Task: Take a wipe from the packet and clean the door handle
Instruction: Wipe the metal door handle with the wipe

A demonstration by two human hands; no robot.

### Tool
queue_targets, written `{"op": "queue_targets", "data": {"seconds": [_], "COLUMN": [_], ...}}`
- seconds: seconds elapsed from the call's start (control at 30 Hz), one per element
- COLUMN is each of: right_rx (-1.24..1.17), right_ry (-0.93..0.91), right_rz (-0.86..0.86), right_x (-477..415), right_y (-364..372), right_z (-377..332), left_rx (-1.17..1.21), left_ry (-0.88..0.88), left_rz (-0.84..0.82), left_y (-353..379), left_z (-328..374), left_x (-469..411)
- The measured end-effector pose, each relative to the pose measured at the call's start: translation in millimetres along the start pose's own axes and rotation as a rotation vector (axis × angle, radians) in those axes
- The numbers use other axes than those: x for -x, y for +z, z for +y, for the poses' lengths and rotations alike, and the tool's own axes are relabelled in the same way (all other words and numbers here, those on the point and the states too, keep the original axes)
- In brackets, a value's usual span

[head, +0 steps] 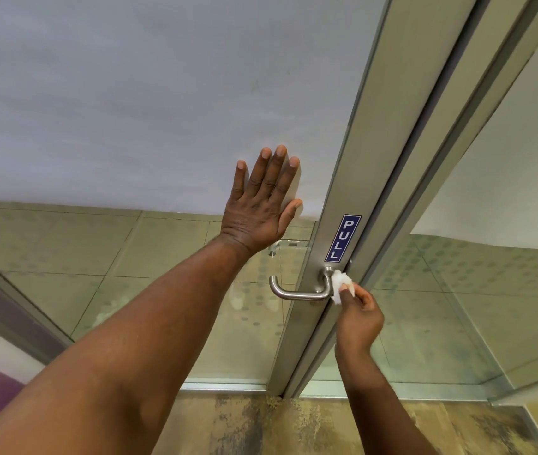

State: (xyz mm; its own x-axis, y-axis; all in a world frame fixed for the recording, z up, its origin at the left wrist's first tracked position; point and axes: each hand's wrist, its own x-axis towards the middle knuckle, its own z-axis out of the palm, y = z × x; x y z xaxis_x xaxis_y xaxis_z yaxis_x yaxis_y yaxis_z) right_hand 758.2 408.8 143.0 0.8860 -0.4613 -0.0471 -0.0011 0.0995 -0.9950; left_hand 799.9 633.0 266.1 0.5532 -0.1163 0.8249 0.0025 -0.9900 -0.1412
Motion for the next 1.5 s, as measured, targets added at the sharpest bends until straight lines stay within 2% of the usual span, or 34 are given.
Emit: {"op": "queue_targets", "data": {"seconds": [0.13,0.23,0.6,0.77,0.87,1.03,1.27,1.5], "right_rx": [0.032,0.05,-0.291,-0.41,-0.452,-0.429,-0.578,-0.582], "right_ry": [0.15,0.28,0.655,0.776,0.77,0.637,0.637,0.591], "right_rz": [0.077,0.063,-0.262,-0.355,-0.377,-0.405,-0.419,-0.411], "right_x": [-11.6,-17.5,-25.1,-26.4,-25.2,-22.5,-10.8,6.7], "right_y": [-2.7,1.4,6.4,5.8,3.9,-6.4,-18.8,-13.9], "right_z": [19.0,28.7,25.2,30.4,34.7,41.6,45.6,39.7], "left_rx": [-0.008,-0.005,-0.022,-0.016,-0.019,-0.029,-0.034,-0.031], "left_ry": [-0.003,-0.002,0.002,0.006,0.005,0.006,0.0,-0.001], "left_rz": [-0.005,-0.01,0.004,0.012,0.007,0.015,0.008,0.0], "left_y": [0.3,-1.5,-0.4,0.5,0.2,1.6,1.9,0.2], "left_z": [0.4,0.8,0.7,0.9,0.9,0.6,0.3,1.1], "left_x": [0.1,-0.2,-0.8,-1.1,-1.2,-0.3,-0.3,-0.5]}}
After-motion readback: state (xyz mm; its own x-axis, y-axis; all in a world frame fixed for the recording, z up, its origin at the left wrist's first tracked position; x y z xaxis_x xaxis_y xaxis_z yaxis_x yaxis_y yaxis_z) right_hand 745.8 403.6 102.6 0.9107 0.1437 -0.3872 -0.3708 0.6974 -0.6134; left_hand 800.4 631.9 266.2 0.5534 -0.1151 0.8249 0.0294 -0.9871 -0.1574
